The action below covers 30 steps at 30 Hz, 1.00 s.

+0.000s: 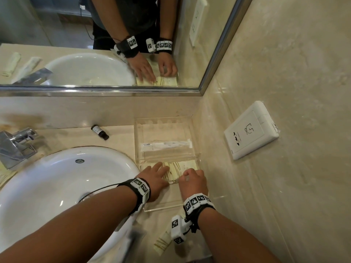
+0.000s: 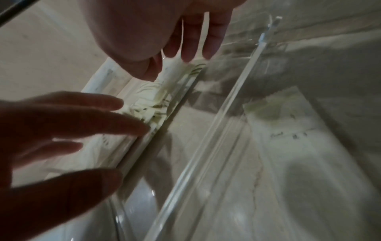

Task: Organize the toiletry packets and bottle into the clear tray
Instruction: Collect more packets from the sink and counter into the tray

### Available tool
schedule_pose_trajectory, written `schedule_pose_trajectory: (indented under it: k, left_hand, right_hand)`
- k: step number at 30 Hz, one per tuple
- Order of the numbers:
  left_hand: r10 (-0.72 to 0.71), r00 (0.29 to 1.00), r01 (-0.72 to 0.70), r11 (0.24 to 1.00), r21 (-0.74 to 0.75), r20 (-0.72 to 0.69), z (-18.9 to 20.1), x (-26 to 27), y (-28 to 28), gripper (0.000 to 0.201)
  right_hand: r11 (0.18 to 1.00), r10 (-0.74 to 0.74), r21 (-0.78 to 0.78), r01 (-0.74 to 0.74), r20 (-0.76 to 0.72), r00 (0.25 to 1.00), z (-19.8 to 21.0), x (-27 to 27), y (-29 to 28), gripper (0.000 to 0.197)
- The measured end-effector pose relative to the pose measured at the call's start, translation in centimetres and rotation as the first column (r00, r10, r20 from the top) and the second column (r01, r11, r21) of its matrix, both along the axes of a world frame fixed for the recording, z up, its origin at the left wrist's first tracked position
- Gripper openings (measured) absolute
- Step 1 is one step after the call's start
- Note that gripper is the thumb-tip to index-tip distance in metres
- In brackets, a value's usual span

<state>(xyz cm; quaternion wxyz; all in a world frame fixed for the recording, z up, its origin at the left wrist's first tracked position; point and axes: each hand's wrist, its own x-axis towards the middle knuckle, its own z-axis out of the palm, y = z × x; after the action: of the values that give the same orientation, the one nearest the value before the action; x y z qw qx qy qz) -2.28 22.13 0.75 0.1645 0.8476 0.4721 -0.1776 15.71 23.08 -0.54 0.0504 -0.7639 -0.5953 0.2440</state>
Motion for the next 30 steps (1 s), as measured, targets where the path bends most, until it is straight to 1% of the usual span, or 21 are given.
schedule_pose_trajectory:
  k: [2,3,7,9,14,17,20,22,26,28,30]
  left_hand:
    - [-0.054,0.998,0.054,0.999,0.004,-0.029,-0.6,0.3,0.0,0.046]
    - [-0.070,0.996,0.070,0.998,-0.001,-0.048,-0.8,0.4,0.1,0.047]
    - [-0.086,0.993,0.085,0.996,-0.013,-0.084,-1.1,0.4,-0.1,0.053]
    - [-0.075,0.994,0.074,0.997,-0.012,-0.079,-1.1,0.2,-0.2,0.054]
    - [-0.025,0.997,0.021,0.999,-0.044,-0.071,-0.8,0.4,-0.4,0.055]
    - [-0.005,0.997,0.001,0.999,-0.050,-0.071,-0.9,0.7,-0.4,0.051]
    - [-0.012,0.999,0.010,0.999,-0.052,-0.037,-0.7,0.4,-0.5,0.049]
    - [-0.006,1.000,0.005,0.999,-0.048,-0.016,-0.2,0.0,-0.4,0.050]
    - [0.101,0.994,-0.099,0.994,-0.045,0.029,1.2,-1.3,-0.5,0.049]
    - [0.189,0.980,-0.187,0.982,-0.031,0.062,1.8,-2.3,-0.7,0.046]
    - [0.302,0.948,-0.302,0.953,-0.022,0.102,2.6,-4.0,-1.4,0.046]
  right_hand:
    - [0.997,-0.012,0.070,0.010,0.022,1.000,-0.4,0.6,0.2,0.017]
    - [0.998,-0.012,0.067,0.011,0.013,1.000,-0.6,0.7,0.3,0.020]
    - [0.992,0.030,-0.116,-0.039,-0.080,0.996,-0.2,0.1,0.3,0.032]
    - [0.987,0.023,-0.154,-0.038,-0.101,0.995,-0.1,-0.2,0.4,0.036]
    - [0.980,0.043,-0.186,-0.070,-0.143,0.989,-0.3,-0.3,0.8,0.041]
    - [0.978,0.056,-0.190,-0.083,-0.143,0.988,-0.3,-0.3,0.8,0.042]
    - [0.982,0.042,-0.176,-0.066,-0.137,0.990,-0.2,-0.3,0.6,0.041]
    - [0.989,0.050,-0.136,-0.065,-0.110,0.993,0.0,-0.2,0.3,0.041]
    - [0.985,0.162,-0.048,-0.163,-0.024,0.987,1.1,-1.1,0.3,0.046]
    - [0.977,0.208,-0.043,-0.210,-0.036,0.977,1.8,-2.2,0.4,0.046]
    - [0.963,0.267,-0.014,-0.268,-0.050,0.963,2.2,-4.0,0.2,0.043]
